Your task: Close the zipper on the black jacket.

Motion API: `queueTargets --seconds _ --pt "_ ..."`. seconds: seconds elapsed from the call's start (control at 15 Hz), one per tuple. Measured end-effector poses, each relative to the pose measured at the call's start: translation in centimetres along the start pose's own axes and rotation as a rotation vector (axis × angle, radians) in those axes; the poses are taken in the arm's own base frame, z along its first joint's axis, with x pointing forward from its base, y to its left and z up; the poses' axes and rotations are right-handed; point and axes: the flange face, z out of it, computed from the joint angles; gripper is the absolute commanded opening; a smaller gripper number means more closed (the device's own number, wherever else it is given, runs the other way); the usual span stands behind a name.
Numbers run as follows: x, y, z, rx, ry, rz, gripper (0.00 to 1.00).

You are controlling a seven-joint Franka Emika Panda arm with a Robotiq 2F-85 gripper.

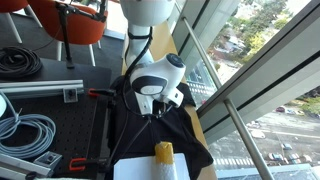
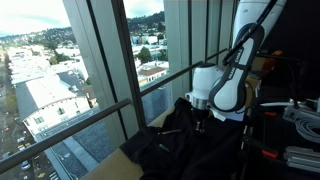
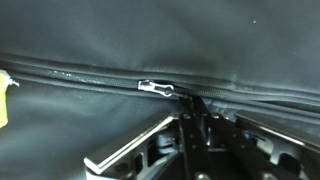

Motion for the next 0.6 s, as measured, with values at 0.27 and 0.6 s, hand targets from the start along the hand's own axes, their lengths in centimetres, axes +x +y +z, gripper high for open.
queueTargets --seconds 0.27,0.6 --pt "0.2 -1.6 -0.1 0.003 0.003 -0.013 0.02" --pt "0.5 -3.6 -0.4 0.008 0.008 -0.036 0.02"
